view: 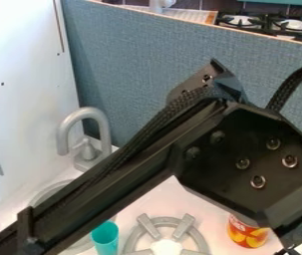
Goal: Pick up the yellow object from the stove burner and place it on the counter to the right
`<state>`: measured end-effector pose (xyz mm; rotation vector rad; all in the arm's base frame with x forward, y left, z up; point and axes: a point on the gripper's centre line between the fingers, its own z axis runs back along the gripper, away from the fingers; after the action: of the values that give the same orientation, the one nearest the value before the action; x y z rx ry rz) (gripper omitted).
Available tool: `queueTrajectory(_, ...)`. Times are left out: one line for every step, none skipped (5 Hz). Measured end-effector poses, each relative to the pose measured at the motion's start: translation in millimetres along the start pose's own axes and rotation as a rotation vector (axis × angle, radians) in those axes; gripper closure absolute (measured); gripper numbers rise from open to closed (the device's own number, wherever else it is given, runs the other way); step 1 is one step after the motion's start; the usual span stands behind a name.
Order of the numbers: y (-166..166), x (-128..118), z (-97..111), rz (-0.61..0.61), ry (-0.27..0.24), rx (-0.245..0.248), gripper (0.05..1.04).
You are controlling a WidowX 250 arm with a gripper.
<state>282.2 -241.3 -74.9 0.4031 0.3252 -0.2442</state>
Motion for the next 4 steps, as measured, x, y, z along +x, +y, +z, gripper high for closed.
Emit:
queueTrajectory(2,-3,0,-0.005,-0.053,-0.034,0.494)
queueTrajectory(-1,-10,-3,-0.044,-0.086,-0.088,0.195)
queueTrajectory(4,-21,12,-0.039,-0.155,-0.151,0.073)
queueTrajectory(7,-30,24,-0.029,-0.206,-0.18,0.077)
